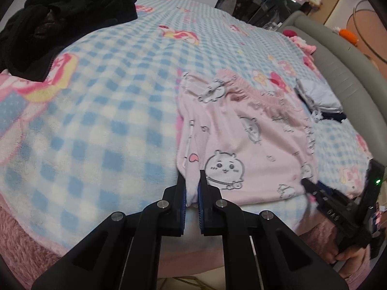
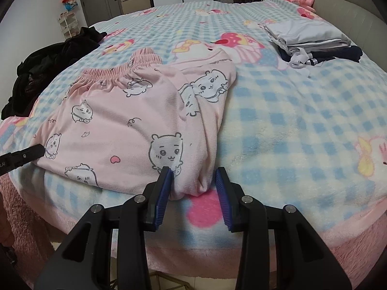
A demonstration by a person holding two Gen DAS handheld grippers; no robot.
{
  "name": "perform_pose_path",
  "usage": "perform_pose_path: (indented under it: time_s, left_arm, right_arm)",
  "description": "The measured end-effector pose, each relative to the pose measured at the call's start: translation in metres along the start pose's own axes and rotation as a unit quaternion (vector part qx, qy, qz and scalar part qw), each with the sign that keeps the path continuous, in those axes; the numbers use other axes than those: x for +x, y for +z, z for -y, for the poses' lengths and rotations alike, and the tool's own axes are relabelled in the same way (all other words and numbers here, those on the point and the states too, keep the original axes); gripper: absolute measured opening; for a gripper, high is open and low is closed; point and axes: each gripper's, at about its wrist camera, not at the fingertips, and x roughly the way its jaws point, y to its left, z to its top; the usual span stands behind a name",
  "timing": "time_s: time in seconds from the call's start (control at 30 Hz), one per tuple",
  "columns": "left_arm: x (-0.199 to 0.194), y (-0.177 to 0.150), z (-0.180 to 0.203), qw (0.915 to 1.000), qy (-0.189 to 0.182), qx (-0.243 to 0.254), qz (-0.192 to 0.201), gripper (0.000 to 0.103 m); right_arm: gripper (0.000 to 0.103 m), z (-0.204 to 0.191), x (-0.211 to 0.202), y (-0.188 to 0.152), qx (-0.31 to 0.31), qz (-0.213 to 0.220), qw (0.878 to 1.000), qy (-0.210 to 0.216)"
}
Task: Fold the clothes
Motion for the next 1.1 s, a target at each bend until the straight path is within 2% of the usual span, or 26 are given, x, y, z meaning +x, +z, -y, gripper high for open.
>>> perform_pose_path:
  time_s: [0.2,0.23,0.3,0.37,0.43,0.47,0.53,0.63,0.7,0.73,0.77,0.8,0.9,1.1]
  left_arm:
    - [0.000,-0.004,-0.006,0.9998,0.020,0.004,-0.001,0.007]
    - [-0.002,-0.003,-0.006,0.9996,0.029,0.006,0.002,0.011]
    - [-0.010,0.000,-0.009,0.9974,0.069,0.006,0.019,0.010]
    - [-0.020,0.004,-0.014,0.9958,0.083,-0.002,0.037,0.010]
    - [-0.022,0.007,-0.013,0.9977,0.050,-0.005,0.045,0.015]
    - [-0.023,0.009,-0.012,0.9984,0.028,-0.007,0.048,0.021]
    - [-0.013,0.008,0.005,0.9987,0.010,0.028,0.040,0.030]
    - [0.003,0.005,0.034,0.9955,-0.010,0.090,0.025,0.036]
    - [0.013,0.002,0.036,0.9935,0.037,0.107,0.012,0.036]
    - [0.018,0.000,0.035,0.9915,0.066,0.112,0.005,0.037]
    - [0.017,-0.001,0.029,0.9921,0.070,0.104,0.003,0.037]
    - [0.013,0.001,0.020,0.9946,0.056,0.087,0.005,0.037]
    - [0.000,0.003,0.006,0.9979,0.037,0.051,0.017,0.037]
    - [-0.014,-0.002,-0.010,0.9997,0.002,0.002,0.025,0.036]
  right_arm:
    - [0.037,0.001,-0.004,0.003,0.004,-0.004,1.000,-0.005]
    - [0.037,0.003,-0.008,0.004,0.011,-0.001,1.000,-0.002]
    - [0.037,0.012,-0.023,0.008,0.035,0.019,0.999,-0.002]
    - [0.037,0.023,-0.036,0.014,0.048,0.036,0.998,-0.032]
    - [0.037,0.031,-0.046,0.020,0.056,0.051,0.996,-0.045]
    - [0.038,0.033,-0.048,0.022,0.059,0.054,0.996,-0.030]
    - [0.038,0.026,-0.045,0.024,0.052,0.050,0.997,0.003]
    - [0.038,0.000,-0.027,0.020,0.008,0.024,0.999,0.025]
    - [0.038,-0.009,-0.010,0.011,-0.013,-0.006,1.000,-0.016]
    - [0.038,-0.005,-0.007,0.008,-0.010,-0.012,1.000,-0.021]
    - [0.038,0.002,-0.007,0.007,0.003,-0.014,1.000,-0.010]
    - [0.040,0.011,-0.008,0.007,0.019,-0.015,1.000,-0.002]
    - [0.045,0.023,-0.018,0.008,0.038,-0.005,0.999,-0.007]
    - [0.045,0.006,-0.038,0.014,0.011,0.052,0.998,-0.036]
